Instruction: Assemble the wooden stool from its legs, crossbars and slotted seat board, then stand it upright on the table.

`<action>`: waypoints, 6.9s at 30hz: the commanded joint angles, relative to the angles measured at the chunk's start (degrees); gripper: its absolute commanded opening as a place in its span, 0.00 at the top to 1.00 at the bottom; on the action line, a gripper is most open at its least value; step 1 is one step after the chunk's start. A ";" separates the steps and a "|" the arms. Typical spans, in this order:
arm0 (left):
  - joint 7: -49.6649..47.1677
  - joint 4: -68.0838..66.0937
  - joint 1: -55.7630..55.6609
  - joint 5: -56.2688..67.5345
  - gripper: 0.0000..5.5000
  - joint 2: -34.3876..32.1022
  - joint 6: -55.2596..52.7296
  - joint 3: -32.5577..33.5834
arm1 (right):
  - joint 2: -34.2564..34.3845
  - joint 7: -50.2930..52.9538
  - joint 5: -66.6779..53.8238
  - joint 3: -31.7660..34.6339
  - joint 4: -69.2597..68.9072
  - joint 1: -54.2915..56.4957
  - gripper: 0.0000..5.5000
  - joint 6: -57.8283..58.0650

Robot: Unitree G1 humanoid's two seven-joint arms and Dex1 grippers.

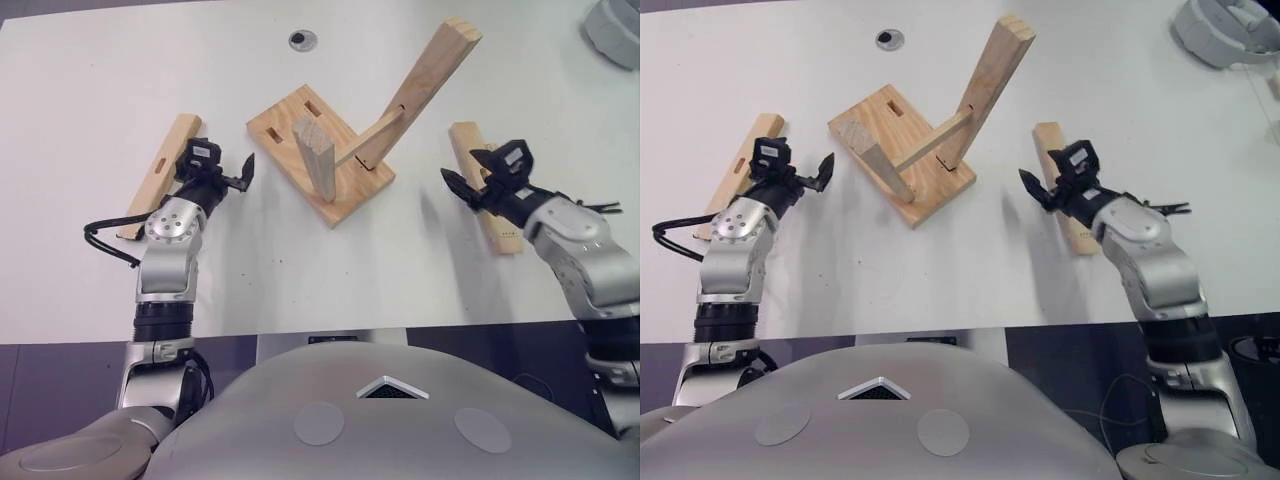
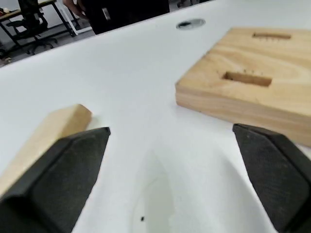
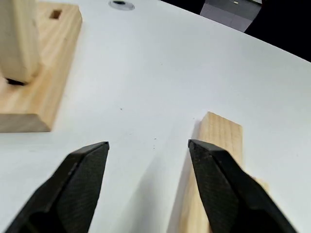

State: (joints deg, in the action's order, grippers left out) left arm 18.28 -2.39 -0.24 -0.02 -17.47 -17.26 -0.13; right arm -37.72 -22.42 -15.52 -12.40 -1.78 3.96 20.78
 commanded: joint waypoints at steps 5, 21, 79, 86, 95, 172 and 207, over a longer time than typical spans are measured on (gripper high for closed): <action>8.78 -8.62 -11.53 -0.65 0.15 -0.27 -6.42 -8.61 | 9.39 -11.57 15.01 -11.50 32.24 13.84 0.44 -18.54; 2.93 11.69 -19.41 7.08 0.15 -7.46 -5.24 12.44 | 10.78 -3.35 -3.30 16.81 -7.52 -0.40 0.44 -10.63; -33.95 54.87 -4.63 28.71 0.15 5.75 -40.80 1.41 | 10.34 30.10 -13.13 16.31 -48.98 -3.62 0.44 28.08; -8.35 18.51 -0.88 21.16 0.15 -3.41 -18.84 -1.04 | 0.41 8.75 1.98 1.08 -22.41 -7.15 0.44 15.16; 22.56 -22.36 -17.99 16.80 0.15 -0.76 2.09 -10.20 | -5.18 -16.08 7.41 -13.57 -22.27 -1.10 0.44 11.03; -5.93 13.58 7.01 5.06 0.15 3.91 6.80 4.51 | 0.32 -13.10 3.11 31.53 -0.81 -13.50 0.44 6.05; -6.05 29.88 1.16 10.14 0.15 6.93 -8.49 3.26 | 6.82 -5.88 -1.09 29.27 -5.88 -4.39 0.92 12.51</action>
State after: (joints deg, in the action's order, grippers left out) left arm 12.48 24.02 3.36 7.79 -11.03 -23.43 2.64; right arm -31.37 -28.37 -14.69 14.04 -5.60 -4.29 37.23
